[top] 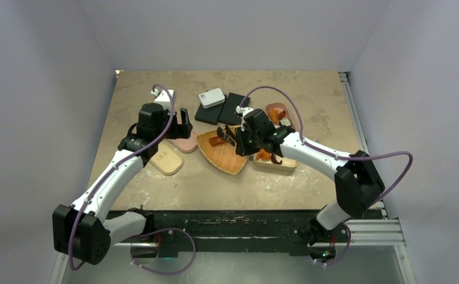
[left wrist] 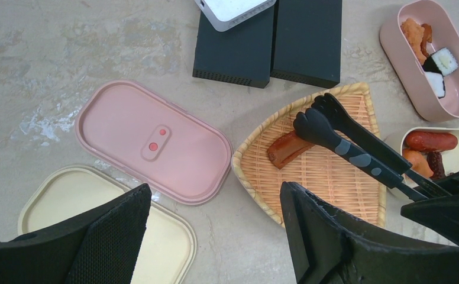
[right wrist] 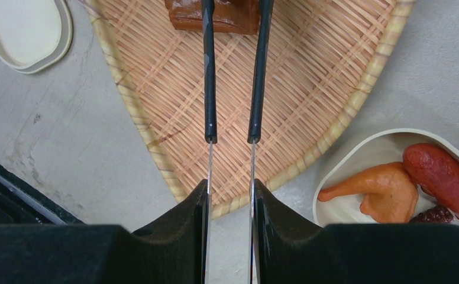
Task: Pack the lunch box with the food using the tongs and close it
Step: Adjust the fake food on the plate.
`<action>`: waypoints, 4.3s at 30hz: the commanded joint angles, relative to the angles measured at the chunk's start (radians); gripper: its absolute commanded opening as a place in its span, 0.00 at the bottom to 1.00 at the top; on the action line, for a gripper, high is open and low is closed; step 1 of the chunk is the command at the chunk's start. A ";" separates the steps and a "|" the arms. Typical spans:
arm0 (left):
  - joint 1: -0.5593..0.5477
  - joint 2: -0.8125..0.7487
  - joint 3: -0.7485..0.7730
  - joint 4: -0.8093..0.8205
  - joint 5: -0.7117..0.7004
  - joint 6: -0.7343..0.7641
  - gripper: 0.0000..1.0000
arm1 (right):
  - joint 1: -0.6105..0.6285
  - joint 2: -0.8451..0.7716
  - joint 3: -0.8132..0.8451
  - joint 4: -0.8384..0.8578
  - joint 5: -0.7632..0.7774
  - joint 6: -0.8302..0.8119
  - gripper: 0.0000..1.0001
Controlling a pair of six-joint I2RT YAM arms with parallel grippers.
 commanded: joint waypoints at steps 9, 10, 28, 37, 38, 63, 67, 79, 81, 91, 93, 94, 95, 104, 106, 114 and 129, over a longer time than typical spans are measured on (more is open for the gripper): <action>0.005 0.001 0.000 0.017 0.013 0.003 0.79 | -0.006 -0.028 -0.050 0.075 -0.074 -0.028 0.31; 0.005 0.001 -0.001 0.017 0.012 0.003 0.79 | -0.007 -0.033 -0.059 0.074 -0.088 -0.028 0.31; 0.005 0.004 -0.002 0.019 0.023 0.000 0.79 | 0.000 -0.205 -0.177 -0.002 -0.213 -0.013 0.30; 0.005 0.004 -0.002 0.019 0.017 0.000 0.79 | -0.002 -0.157 -0.095 -0.013 -0.111 0.026 0.30; 0.005 0.004 -0.003 0.018 0.014 0.001 0.79 | -0.002 -0.146 -0.082 -0.003 -0.111 0.021 0.30; 0.005 0.010 0.000 0.019 0.019 0.002 0.79 | 0.038 0.075 0.006 0.081 -0.201 -0.027 0.29; 0.005 0.008 0.000 0.018 0.021 0.002 0.79 | 0.038 0.078 -0.015 0.065 -0.218 -0.034 0.29; 0.005 0.007 -0.003 0.020 0.026 -0.002 0.79 | 0.040 -0.050 -0.126 -0.057 -0.205 -0.008 0.29; 0.005 0.009 -0.003 0.020 0.027 -0.001 0.79 | 0.040 -0.077 -0.145 -0.081 -0.198 0.003 0.29; 0.005 0.012 -0.004 0.022 0.035 -0.004 0.79 | 0.040 -0.211 -0.148 -0.160 -0.171 0.067 0.29; 0.005 0.012 -0.005 0.022 0.035 -0.006 0.79 | 0.039 -0.219 -0.140 -0.177 -0.171 0.092 0.29; 0.005 0.013 -0.005 0.022 0.035 -0.006 0.79 | 0.039 -0.222 -0.138 -0.187 -0.170 0.107 0.29; 0.005 0.011 -0.005 0.022 0.035 -0.006 0.79 | 0.039 -0.224 -0.137 -0.193 -0.160 0.120 0.29; 0.005 0.010 -0.005 0.025 0.046 -0.007 0.79 | 0.027 -0.218 -0.169 -0.163 -0.112 0.173 0.30; 0.005 0.010 -0.005 0.025 0.046 -0.007 0.79 | 0.017 -0.219 -0.174 -0.151 -0.109 0.177 0.30; 0.005 0.007 -0.005 0.025 0.046 -0.008 0.79 | -0.020 -0.202 -0.195 -0.116 -0.117 0.174 0.30; 0.005 0.009 -0.004 0.021 0.035 -0.005 0.79 | -0.036 -0.122 -0.182 -0.043 -0.135 0.152 0.30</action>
